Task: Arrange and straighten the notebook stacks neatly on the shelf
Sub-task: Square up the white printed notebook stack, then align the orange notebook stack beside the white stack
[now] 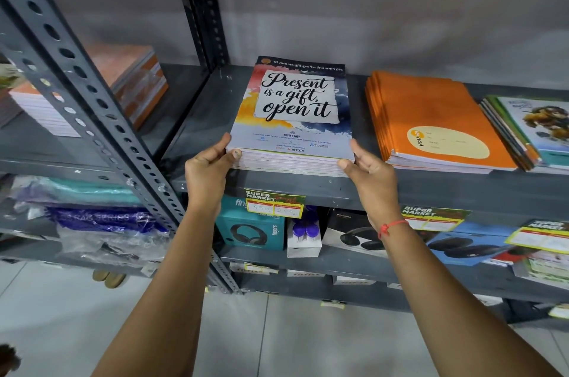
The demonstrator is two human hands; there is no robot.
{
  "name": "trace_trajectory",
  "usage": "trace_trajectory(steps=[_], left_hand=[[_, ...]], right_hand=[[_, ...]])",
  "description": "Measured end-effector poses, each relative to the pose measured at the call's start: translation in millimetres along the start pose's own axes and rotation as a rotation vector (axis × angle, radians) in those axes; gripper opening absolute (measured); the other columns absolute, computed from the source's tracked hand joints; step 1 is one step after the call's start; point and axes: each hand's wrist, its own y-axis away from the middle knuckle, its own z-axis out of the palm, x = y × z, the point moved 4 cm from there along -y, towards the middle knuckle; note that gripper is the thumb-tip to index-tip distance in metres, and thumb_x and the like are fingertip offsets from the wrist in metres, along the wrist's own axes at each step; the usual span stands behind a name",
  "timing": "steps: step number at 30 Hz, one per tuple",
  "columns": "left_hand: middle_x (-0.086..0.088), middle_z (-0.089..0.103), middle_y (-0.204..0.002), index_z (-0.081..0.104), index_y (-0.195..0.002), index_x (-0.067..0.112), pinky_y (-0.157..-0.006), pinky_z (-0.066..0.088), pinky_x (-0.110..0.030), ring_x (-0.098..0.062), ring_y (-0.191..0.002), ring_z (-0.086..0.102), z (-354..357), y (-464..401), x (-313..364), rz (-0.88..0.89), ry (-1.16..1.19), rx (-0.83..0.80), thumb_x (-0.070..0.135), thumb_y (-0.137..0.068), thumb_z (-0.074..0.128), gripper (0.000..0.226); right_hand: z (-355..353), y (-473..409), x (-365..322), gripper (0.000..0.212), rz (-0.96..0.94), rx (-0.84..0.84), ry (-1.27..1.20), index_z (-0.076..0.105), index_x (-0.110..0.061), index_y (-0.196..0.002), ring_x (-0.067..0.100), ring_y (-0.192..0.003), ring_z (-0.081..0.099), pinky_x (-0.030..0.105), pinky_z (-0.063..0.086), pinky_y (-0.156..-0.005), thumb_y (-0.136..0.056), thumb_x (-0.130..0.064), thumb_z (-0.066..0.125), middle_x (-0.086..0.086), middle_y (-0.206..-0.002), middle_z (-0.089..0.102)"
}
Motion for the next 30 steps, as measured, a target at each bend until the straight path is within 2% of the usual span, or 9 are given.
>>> trace_trajectory(steps=[3,6,12,15,20,24,26,28,30], left_hand=[[0.002,0.067,-0.107,0.059,-0.125,0.006,-0.087,0.052,-0.018,-0.001,-0.082,0.062,0.5,1.0,0.2,-0.002,0.008,0.013,0.000,-0.083,0.064,0.043],[0.010,0.067,-0.100,0.059,-0.125,0.005,-0.071,0.052,-0.006,0.004,-0.079,0.061,0.7,1.3,0.1,0.002,0.001,0.017,0.000,-0.084,0.064,0.042],[0.006,0.066,-0.107,0.058,-0.126,0.005,-0.076,0.052,-0.003,0.011,-0.074,0.064,0.1,0.5,-0.6,0.006,-0.006,0.017,0.000,-0.084,0.064,0.043],[0.011,0.066,-0.103,0.058,-0.126,0.004,-0.078,0.053,-0.005,0.008,-0.077,0.063,-0.6,0.0,-1.7,0.002,0.006,0.016,0.000,-0.084,0.064,0.042],[0.004,0.067,-0.107,0.058,-0.126,0.006,-0.080,0.052,-0.007,0.005,-0.079,0.062,0.6,2.4,0.7,0.003,-0.008,0.010,0.001,-0.084,0.064,0.043],[-0.007,0.064,-0.124,0.057,-0.127,0.007,-0.099,0.048,-0.026,-0.011,-0.099,0.062,0.4,10.4,2.3,-0.053,-0.003,0.034,0.002,-0.087,0.061,0.041],[-0.007,0.061,-0.132,0.056,-0.130,0.011,-0.103,0.043,-0.025,-0.014,-0.111,0.059,-3.0,21.4,6.5,-0.040,-0.115,0.134,0.010,-0.090,0.058,0.040],[-0.003,0.055,-0.139,0.048,-0.137,0.015,-0.106,0.040,-0.024,-0.015,-0.123,0.054,48.7,56.4,35.5,0.121,-0.311,0.181,0.021,-0.094,0.052,0.043],[0.007,0.047,-0.141,0.040,-0.142,0.018,-0.105,0.034,-0.016,-0.009,-0.127,0.048,66.8,76.4,54.4,0.263,-0.381,0.231,0.023,-0.097,0.047,0.046]], right_hand=[[0.0,0.3,-1.0,0.053,0.002,0.006,-0.007,0.045,-0.014,-0.137,-0.001,-0.118,0.044,0.009,0.035,-0.095,-0.086,-0.014,0.061,-0.001,-0.141,0.050],[1.3,0.7,-1.3,0.053,0.005,0.015,-0.004,0.046,-0.014,-0.136,0.007,-0.126,0.046,0.015,0.034,-0.099,-0.086,-0.014,0.062,0.000,-0.141,0.049],[1.2,0.8,-1.5,0.051,0.002,0.040,-0.001,0.047,-0.016,-0.135,-0.002,-0.117,0.044,0.014,0.034,-0.098,-0.086,-0.015,0.061,-0.001,-0.141,0.050],[2.0,2.1,-3.1,0.051,-0.001,0.041,0.017,0.046,-0.016,-0.136,-0.001,-0.119,0.044,0.013,0.034,-0.098,-0.087,-0.016,0.060,-0.001,-0.141,0.049],[1.1,2.4,-4.9,0.051,0.001,0.029,0.025,0.045,-0.016,-0.137,0.003,-0.123,0.045,0.012,0.034,-0.097,-0.088,-0.016,0.059,-0.001,-0.142,0.049],[3.7,7.9,-7.0,0.049,0.015,0.027,0.043,0.047,-0.013,-0.135,0.001,-0.120,0.046,0.012,0.035,-0.097,-0.088,-0.015,0.058,0.001,-0.140,0.051],[9.5,11.6,-5.5,0.045,0.034,-0.002,0.067,0.050,-0.012,-0.133,0.007,-0.121,0.052,0.010,0.037,-0.097,-0.089,-0.014,0.057,0.002,-0.137,0.055],[-44.7,15.5,-11.5,0.038,-0.016,0.085,0.101,0.058,-0.011,-0.127,0.006,-0.108,0.058,-0.003,0.038,-0.086,-0.089,-0.014,0.056,0.004,-0.127,0.063],[-56.4,16.9,-13.9,0.028,-0.055,0.181,0.111,0.068,-0.010,-0.113,0.007,-0.097,0.062,0.002,0.045,-0.086,-0.089,-0.014,0.055,0.006,-0.112,0.071]])
